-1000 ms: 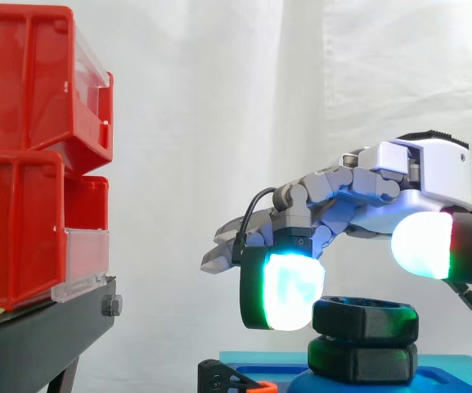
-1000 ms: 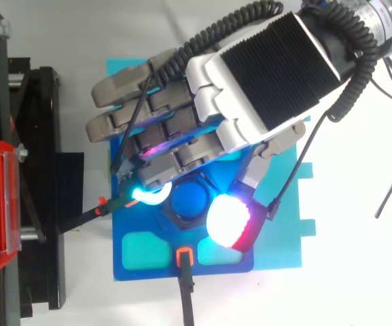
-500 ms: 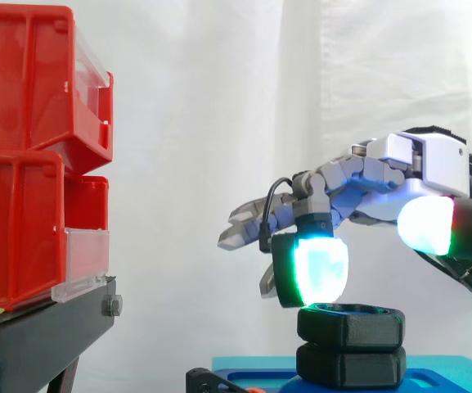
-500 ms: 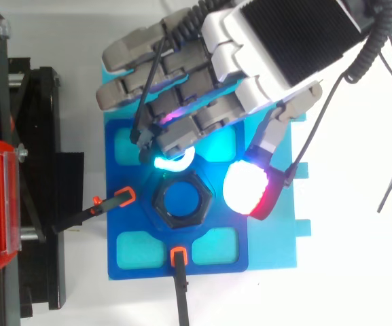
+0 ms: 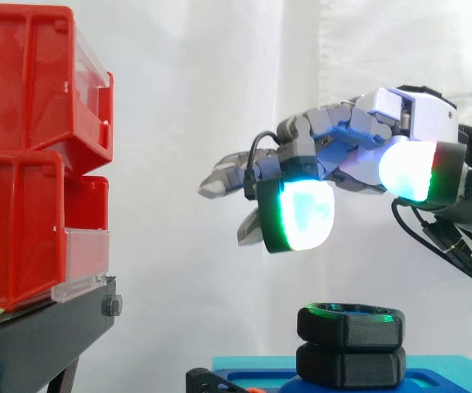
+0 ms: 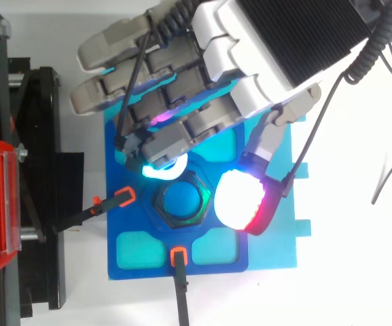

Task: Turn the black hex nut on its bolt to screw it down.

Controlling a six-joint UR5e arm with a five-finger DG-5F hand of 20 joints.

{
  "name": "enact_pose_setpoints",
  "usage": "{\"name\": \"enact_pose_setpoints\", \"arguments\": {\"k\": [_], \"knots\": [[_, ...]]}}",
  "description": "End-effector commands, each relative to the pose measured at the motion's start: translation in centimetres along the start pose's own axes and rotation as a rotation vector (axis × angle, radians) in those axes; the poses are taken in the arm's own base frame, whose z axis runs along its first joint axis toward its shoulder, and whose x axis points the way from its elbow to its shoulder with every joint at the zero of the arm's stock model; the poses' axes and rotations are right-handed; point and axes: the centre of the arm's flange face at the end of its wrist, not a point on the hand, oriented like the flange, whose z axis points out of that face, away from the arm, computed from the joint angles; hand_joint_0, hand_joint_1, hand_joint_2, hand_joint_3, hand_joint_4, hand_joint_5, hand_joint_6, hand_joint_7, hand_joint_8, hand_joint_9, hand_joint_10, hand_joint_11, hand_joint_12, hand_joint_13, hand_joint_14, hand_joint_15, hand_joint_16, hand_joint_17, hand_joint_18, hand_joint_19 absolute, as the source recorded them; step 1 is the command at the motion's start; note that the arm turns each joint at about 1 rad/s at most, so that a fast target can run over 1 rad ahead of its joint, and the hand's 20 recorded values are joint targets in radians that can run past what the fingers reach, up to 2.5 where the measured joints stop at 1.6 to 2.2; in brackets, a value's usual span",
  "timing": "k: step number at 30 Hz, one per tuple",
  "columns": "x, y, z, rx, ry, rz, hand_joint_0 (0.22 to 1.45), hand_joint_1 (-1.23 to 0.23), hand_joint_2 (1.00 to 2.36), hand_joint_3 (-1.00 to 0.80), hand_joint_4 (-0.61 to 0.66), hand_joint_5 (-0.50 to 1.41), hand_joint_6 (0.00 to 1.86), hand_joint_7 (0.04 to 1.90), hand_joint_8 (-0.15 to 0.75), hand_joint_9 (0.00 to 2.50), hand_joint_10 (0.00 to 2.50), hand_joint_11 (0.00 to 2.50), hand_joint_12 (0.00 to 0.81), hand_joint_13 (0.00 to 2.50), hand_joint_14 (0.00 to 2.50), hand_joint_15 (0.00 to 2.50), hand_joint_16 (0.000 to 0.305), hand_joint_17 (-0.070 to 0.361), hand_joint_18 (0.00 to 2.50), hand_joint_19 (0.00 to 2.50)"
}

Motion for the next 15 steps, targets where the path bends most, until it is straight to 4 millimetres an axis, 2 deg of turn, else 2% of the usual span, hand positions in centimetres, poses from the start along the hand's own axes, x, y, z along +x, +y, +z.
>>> {"name": "enact_pose_setpoints", "arguments": {"k": [1, 3, 10, 15], "knots": [[0.0, 0.3, 0.8, 0.002, -0.016, -0.009, 0.5, -0.31, 1.0, -0.5, 0.16, -0.06, 0.54, 1.41, 0.252, 0.86, 0.0, 0.13, 0.264, 0.47, 0.0, 0.0, 0.044, 0.099, 0.25, 0.24], [0.1, 0.6, 1.2, 0.009, -0.016, -0.003, 0.5, -0.31, 1.0, -0.5, 0.16, -0.06, 0.5, 1.43, 0.246, 0.84, 0.01, 0.14, 0.264, 0.46, 0.0, 0.0, 0.044, 0.099, 0.25, 0.23], [1.0, 1.9, 2.9, 0.055, 0.0, 0.036, 0.5, -0.32, 1.0, -0.5, 0.17, -0.08, 0.5, 1.26, 0.228, 0.73, 0.0, 0.12, 0.27, 0.38, 0.0, 0.0, 0.045, 0.101, 0.18, 0.22], [1.5, 3.1, 4.2, 0.064, 0.011, 0.051, 0.5, -0.32, 1.0, -0.5, 0.17, -0.09, 0.5, 1.24, 0.23, 0.72, 0.0, 0.12, 0.272, 0.37, 0.0, 0.0, 0.045, 0.101, 0.17, 0.22]]}}
